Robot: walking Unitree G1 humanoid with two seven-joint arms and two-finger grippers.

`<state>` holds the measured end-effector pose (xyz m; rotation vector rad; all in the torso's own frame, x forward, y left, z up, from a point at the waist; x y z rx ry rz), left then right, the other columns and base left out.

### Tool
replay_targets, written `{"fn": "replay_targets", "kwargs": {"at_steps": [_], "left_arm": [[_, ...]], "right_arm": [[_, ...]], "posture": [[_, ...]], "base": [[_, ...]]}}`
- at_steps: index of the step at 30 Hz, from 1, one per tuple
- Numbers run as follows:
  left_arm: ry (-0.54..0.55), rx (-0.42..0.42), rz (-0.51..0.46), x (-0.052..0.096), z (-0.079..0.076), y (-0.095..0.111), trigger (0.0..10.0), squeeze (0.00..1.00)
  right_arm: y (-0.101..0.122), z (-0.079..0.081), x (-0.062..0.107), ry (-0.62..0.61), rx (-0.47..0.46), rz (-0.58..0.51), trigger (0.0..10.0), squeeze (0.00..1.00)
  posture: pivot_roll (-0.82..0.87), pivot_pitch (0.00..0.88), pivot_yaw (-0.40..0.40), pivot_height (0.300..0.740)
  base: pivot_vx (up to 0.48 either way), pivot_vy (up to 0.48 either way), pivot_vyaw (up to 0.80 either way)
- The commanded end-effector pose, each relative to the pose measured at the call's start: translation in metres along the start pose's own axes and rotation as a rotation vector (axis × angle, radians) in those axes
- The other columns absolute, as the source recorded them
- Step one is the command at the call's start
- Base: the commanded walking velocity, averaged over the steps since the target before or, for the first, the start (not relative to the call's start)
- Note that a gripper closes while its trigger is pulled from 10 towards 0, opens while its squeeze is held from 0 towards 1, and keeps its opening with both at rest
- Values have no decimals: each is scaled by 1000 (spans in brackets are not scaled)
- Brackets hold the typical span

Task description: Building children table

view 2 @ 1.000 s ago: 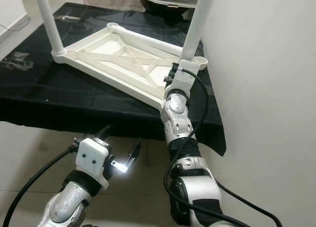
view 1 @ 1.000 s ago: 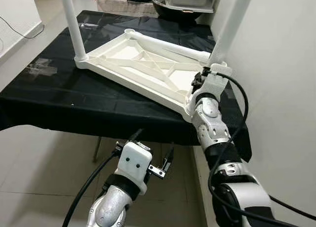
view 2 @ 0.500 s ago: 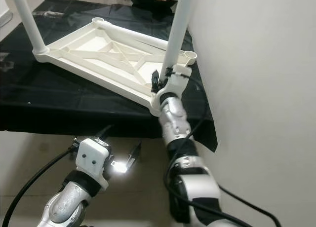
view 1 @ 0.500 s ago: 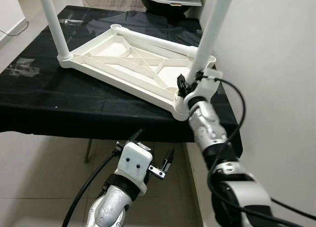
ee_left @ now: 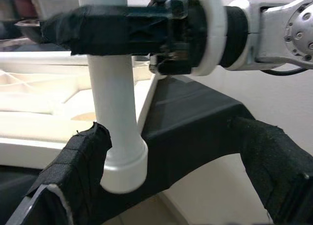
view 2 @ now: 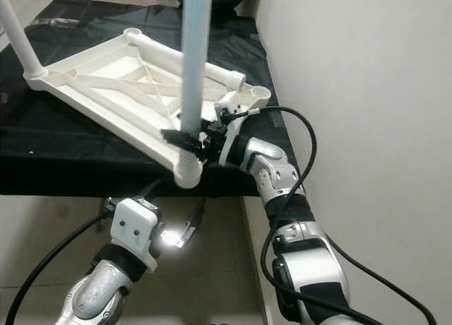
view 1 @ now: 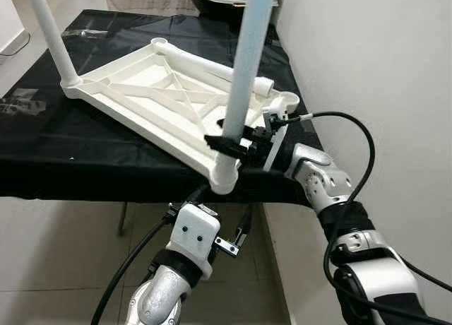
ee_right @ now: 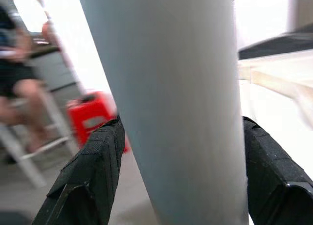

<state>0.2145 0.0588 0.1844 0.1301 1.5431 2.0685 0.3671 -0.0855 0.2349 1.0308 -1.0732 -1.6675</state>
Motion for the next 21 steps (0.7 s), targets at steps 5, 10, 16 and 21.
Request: {"fn": "replay_targets", "kwargs": {"at_steps": [5, 10, 16, 21], "left_arm": [[-6, 6, 27, 2, -2, -5, 10000, 0], [-6, 8, 27, 2, -2, -5, 10000, 0], [-5, 8, 26, 2, -1, -5, 10000, 0], [-3, 4, 27, 2, -1, -6, 10000, 0]], "right_arm": [[2, 14, -15, 153, -3, 31, 4275, 0], [-3, 9, -23, 63, 24, 36, 0, 0], [-12, -10, -22, -198, 43, -16, 0, 0], [-1, -45, 2, -714, 48, -196, 0, 0]], "posture": [[123, 175, -102, 740], [119, 177, -103, 740], [120, 176, -104, 740], [116, 176, -100, 740]], "base": [[0, 0, 0], [0, 0, 0], [0, 0, 0], [0, 0, 0]]}}
Point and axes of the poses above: a point about 5 cm out from each wrist's last joint towards the gripper, its own x axis pointing back from the gripper into the wrist, its own y axis along the axis of the wrist's last joint, z = x × y, the point moved 1 cm from there along -x, pointing out of the wrist towards the gripper, and after that the axes turned 14 degrees about -x, right-handed, at the moved point
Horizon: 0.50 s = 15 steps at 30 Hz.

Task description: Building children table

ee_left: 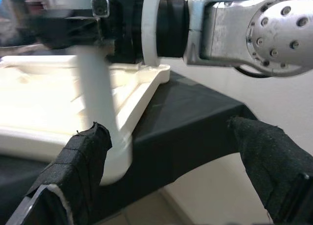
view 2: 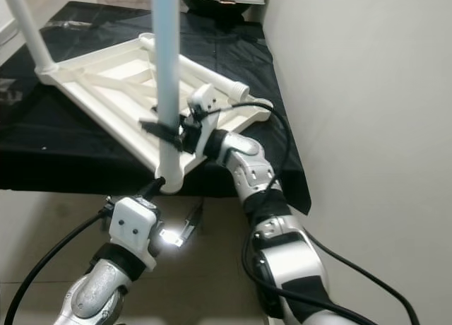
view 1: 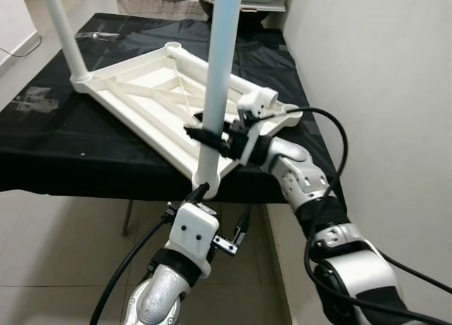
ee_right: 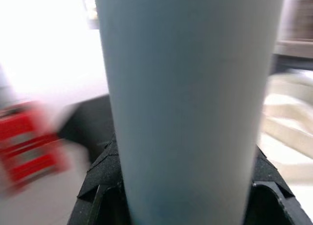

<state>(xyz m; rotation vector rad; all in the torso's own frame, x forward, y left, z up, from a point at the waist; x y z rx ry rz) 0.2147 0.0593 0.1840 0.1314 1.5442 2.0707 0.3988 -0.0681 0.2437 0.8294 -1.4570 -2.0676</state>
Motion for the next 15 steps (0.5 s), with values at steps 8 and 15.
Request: {"fn": "replay_targets", "kwargs": {"at_steps": [8, 15], "left_arm": [[-10, 5, 27, 2, -2, -6, 10000, 0], [-12, 3, 29, 2, -1, -7, 10000, 0]], "right_arm": [[-9, -77, 60, -956, -23, -158, 0, 0], [-17, -71, 66, -1179, -84, -231, 0, 0]], "posture": [[115, 177, -99, 740], [117, 176, -97, 740]], "base": [[0, 0, 0], [0, 0, 0]]}}
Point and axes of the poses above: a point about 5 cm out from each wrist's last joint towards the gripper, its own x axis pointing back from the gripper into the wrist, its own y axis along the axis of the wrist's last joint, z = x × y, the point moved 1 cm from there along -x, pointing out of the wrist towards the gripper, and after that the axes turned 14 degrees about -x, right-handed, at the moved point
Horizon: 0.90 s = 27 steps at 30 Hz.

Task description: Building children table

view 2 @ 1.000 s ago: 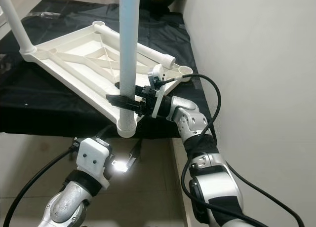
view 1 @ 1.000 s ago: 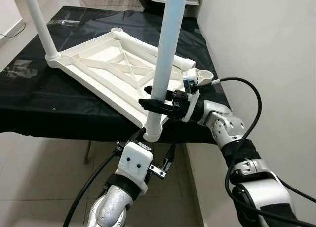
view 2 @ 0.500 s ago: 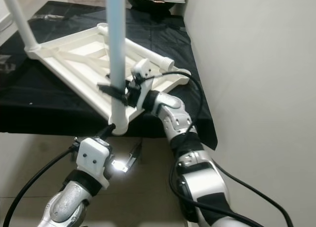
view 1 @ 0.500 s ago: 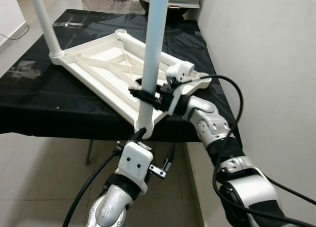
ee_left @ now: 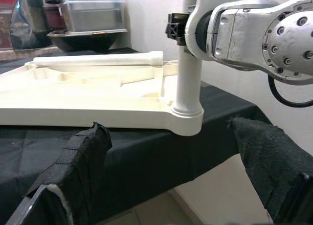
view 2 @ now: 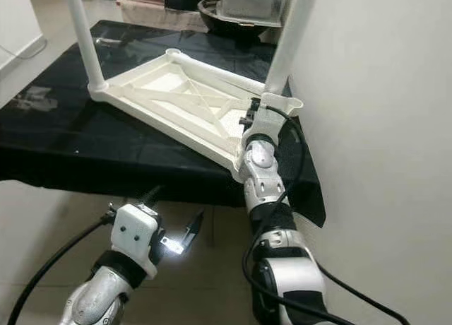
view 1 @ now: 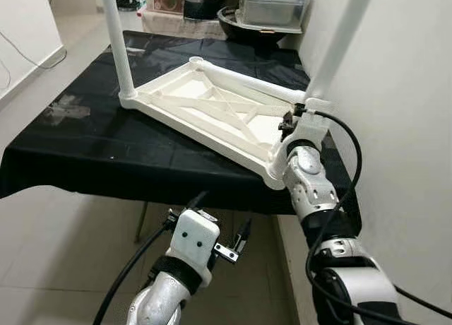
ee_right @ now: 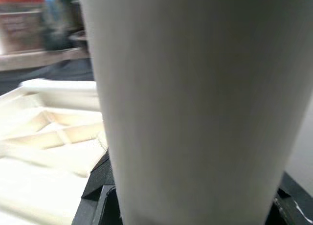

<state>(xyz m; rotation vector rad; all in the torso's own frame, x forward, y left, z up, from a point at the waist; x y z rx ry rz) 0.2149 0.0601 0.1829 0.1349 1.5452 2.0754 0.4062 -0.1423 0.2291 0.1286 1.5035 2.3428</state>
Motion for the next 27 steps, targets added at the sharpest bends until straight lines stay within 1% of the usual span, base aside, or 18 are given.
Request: {"fn": "replay_targets", "kwargs": {"at_steps": [1, 5, 6, 7, 8, 9, 13, 14, 15, 16, 17, 20, 21, 23, 24, 25, 26, 27], "left_arm": [[-13, 3, 24, 1, -2, -5, 10000, 0], [-10, 5, 25, 2, -2, -5, 10000, 0], [-10, 5, 25, 1, -2, -5, 10000, 0], [-10, 5, 25, 1, -2, -5, 10000, 0], [-11, 4, 25, 1, -2, -5, 10000, 0], [-11, 4, 25, 1, -2, -5, 10000, 0], [-11, 6, 25, 2, -3, -5, 10000, 0], [-12, 7, 25, 2, -3, -5, 10000, 0], [-12, 7, 25, 2, -3, -5, 10000, 0], [-12, 9, 23, 2, -4, -5, 10000, 0], [-12, 9, 22, 2, -4, -5, 10000, 0], [-12, 9, 22, 2, -4, -5, 10000, 0], [-12, 10, 22, 2, -5, -4, 10000, 0], [-12, 10, 22, 2, -5, -4, 10000, 0], [-12, 11, 21, 2, -5, -4, 10000, 0], [-13, 12, 21, 2, -5, -5, 10000, 0], [-13, 12, 21, 2, -5, -5, 10000, 0], [-13, 12, 21, 2, -5, -5, 10000, 0]], "right_arm": [[-26, -23, 4, -153, -31, 97, 0, 0], [-29, -13, 6, -172, -44, 96, 0, 0], [-30, -7, 7, -139, -56, 103, 10000, 0], [-30, -7, 7, -139, -56, 103, 10000, 0], [-30, -2, 7, -108, -72, 108, 10000, 267], [-29, 2, 8, -79, -80, 102, 10000, 1000], [-20, 7, 6, -15, -83, 63, 10000, 1000], [-15, 9, 4, 40, -108, 56, 10000, 0], [-15, 9, 4, 40, -108, 56, 10000, 0], [-5, 14, 0, 205, -136, 49, 10000, 0], [-3, 16, -1, 278, -156, 59, 10000, 0], [-1, 18, -2, 316, -166, 64, 10000, 0], [-1, 21, -2, 408, -156, 85, 10000, 0], [-1, 21, -2, 408, -156, 85, 10000, 0], [-1, 24, 0, 531, -156, 127, 10000, 0], [-1, 28, 4, 716, -167, 216, 10000, 0], [-1, 31, 9, 843, -183, 278, 10000, 0], [-1, 32, 12, 913, -199, 314, 10000, 0]], "posture": [[117, 177, -98, 740], [118, 178, -97, 740], [119, 178, -98, 740], [119, 178, -98, 740], [117, 178, -98, 740], [115, 177, -99, 740], [113, 175, -99, 740], [111, 172, -100, 740], [111, 172, -100, 740], [110, 167, -100, 740], [111, 166, -100, 740], [111, 166, -100, 740], [109, 162, -100, 740], [109, 162, -100, 740], [111, 162, -100, 740], [108, 157, -99, 740], [108, 157, -99, 740], [108, 157, -99, 740]], "base": [[0, 0, 0], [0, 0, 0], [0, 0, 0], [0, 0, 0], [0, 0, 0], [0, 0, 0], [0, 0, 0], [0, 0, 0], [0, 0, 0], [0, 0, 0], [0, 0, 0], [0, 0, 0], [0, 0, 0], [0, 0, 0], [0, 0, 0], [0, 0, 0], [0, 0, 0], [0, 0, 0]]}}
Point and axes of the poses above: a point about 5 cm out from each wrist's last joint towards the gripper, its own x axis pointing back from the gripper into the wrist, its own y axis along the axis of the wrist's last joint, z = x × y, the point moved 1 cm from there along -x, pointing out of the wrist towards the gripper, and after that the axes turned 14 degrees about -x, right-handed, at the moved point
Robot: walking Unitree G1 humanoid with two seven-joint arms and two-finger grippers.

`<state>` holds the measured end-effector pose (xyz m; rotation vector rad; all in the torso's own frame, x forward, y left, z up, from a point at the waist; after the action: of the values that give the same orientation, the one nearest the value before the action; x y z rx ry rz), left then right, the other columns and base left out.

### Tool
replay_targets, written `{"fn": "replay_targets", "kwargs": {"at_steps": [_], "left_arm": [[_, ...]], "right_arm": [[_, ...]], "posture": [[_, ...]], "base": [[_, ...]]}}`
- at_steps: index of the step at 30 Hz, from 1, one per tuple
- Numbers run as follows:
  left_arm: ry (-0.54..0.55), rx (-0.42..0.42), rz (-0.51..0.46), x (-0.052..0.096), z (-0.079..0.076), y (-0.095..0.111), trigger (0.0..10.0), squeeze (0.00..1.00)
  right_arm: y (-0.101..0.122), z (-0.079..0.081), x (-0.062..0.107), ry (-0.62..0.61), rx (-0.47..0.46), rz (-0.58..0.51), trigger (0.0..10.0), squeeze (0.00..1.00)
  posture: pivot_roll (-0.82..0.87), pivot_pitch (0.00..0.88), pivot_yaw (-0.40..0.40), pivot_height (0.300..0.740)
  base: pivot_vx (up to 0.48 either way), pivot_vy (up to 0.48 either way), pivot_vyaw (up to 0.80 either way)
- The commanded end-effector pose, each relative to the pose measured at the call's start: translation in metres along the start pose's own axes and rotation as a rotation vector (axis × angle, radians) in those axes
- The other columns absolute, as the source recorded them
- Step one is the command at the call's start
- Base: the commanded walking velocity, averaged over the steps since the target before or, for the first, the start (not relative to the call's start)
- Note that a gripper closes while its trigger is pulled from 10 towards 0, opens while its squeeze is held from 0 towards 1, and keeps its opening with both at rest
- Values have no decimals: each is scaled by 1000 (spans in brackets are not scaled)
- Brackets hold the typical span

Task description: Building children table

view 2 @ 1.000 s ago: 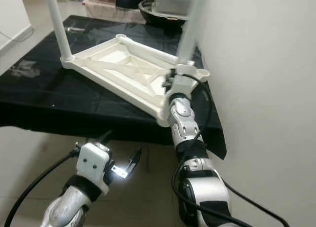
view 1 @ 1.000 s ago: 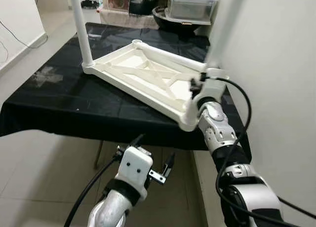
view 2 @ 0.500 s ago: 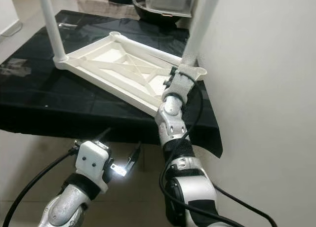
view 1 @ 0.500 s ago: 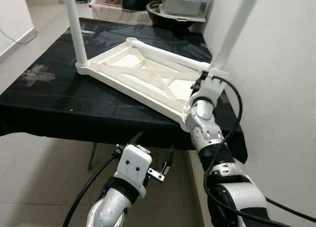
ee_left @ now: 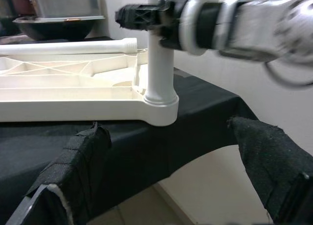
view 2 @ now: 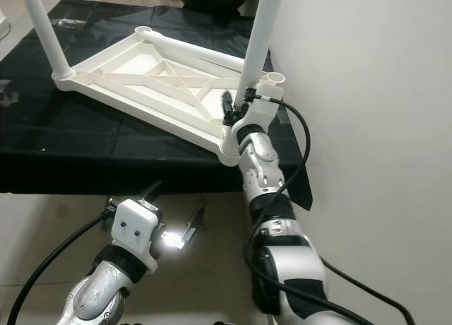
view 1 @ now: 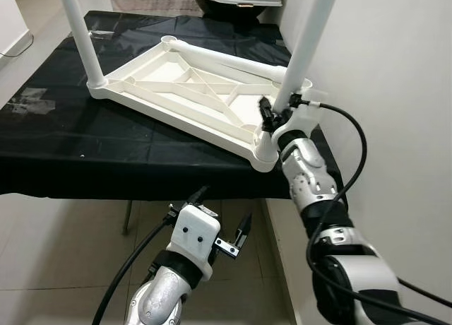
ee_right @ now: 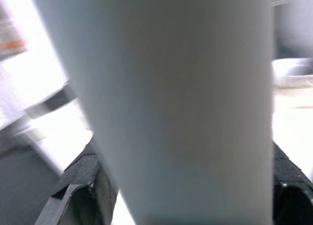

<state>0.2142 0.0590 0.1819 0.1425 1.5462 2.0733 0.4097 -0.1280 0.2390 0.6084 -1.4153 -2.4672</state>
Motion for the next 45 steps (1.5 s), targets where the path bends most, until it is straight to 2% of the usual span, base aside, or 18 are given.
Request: {"fn": "replay_targets", "kwargs": {"at_steps": [1, 3, 4, 6, 11, 20, 21, 22, 26, 28, 30, 32, 35, 39, 40, 43, 44, 45], "left_arm": [[-10, 9, 18, 1, -3, -4, 10000, 0], [-11, 10, 17, 1, -4, -4, 10000, 0], [-11, 10, 17, 1, -4, -4, 10000, 0], [-11, 9, 17, 1, -4, -4, 10000, 0], [-6, 6, 17, 1, -4, -4, 10000, 0], [-7, 8, 21, 2, -4, -4, 10000, 0], [-9, 9, 21, 2, -4, -4, 10000, 0], [-9, 9, 21, 2, -4, -4, 10000, 0], [-11, 10, 20, 2, -4, -4, 10000, 0], [-9, 9, 21, 2, -3, -4, 10000, 0], [-8, 8, 21, 2, -3, -4, 10000, 0], [-9, 8, 22, 2, -3, -4, 10000, 0], [-9, 8, 22, 2, -3, -4, 10000, 0], [-9, 8, 22, 2, -3, -4, 10000, 0], [-11, 6, 24, 2, -3, -4, 10000, 0], [-11, 6, 24, 2, -3, -4, 10000, 0], [-14, 5, 25, 2, -4, -5, 10000, 0], [-14, 5, 25, 2, -4, -5, 10000, 0]], "right_arm": [[-8, 22, -1, 261, -65, 120, 10000, 0], [-9, 32, 0, 369, -70, 166, 10000, 0], [-9, 32, 0, 369, -70, 166, 10000, 0], [-14, 44, 2, 515, -55, 230, 10000, 0], [-25, 55, 8, 688, -3, 315, 10000, 0], [-23, 65, 5, 755, -18, 308, 10000, 0], [-23, 64, 2, 730, -19, 300, 0, 0], [-23, 64, 2, 730, -19, 300, 0, 0], [-24, 61, -2, 670, 9, 281, 0, 0], [-24, 53, -7, 526, 12, 224, 0, 0], [-23, 49, -8, 486, 13, 208, 0, 0], [-24, 37, -9, 345, 35, 173, 0, 0], [-24, 31, -8, 284, 41, 153, 0, 0], [-24, 31, -8, 284, 41, 153, 0, 0], [-20, 6, -6, 25, 83, 98, 0, 0], [-20, 6, -6, 25, 83, 98, 0, 0], [-11, -27, 5, -304, 127, 19, 0, 0], [-11, -27, 5, -304, 127, 19, 0, 0]], "posture": [[110, 155, -99, 740], [110, 155, -99, 740], [110, 155, -99, 740], [121, 150, -103, 740], [128, 151, -110, 740], [122, 162, -104, 740], [122, 163, -104, 740], [122, 163, -104, 740], [123, 167, -102, 740], [123, 170, -102, 740], [123, 170, -102, 740], [121, 172, -101, 740], [121, 172, -101, 740], [121, 172, -101, 740], [117, 172, -96, 740], [117, 172, -96, 740], [116, 172, -94, 740], [116, 172, -94, 740]], "base": [[0, 0, 0], [0, 0, 0], [0, 0, 0], [0, 0, 0], [0, 0, 0], [0, 0, 0], [0, 0, 0], [0, 0, 0], [0, 0, 0], [0, 0, 0], [0, 0, 0], [0, 0, 0], [0, 0, 0], [0, 0, 0], [0, 0, 0], [0, 0, 0], [0, 0, 0], [0, 0, 0]]}}
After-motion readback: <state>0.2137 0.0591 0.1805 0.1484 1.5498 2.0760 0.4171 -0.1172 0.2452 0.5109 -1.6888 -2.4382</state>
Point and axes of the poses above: a point about 5 cm out from each wrist's last joint towards the gripper, its own x axis pointing back from the gripper into the wrist, its own y axis along the axis of the wrist's last joint, z = x × y, the point moved 1 cm from there along -x, pointing out of the wrist towards the gripper, and after that the axes turned 14 degrees about -x, right-handed, at the moved point
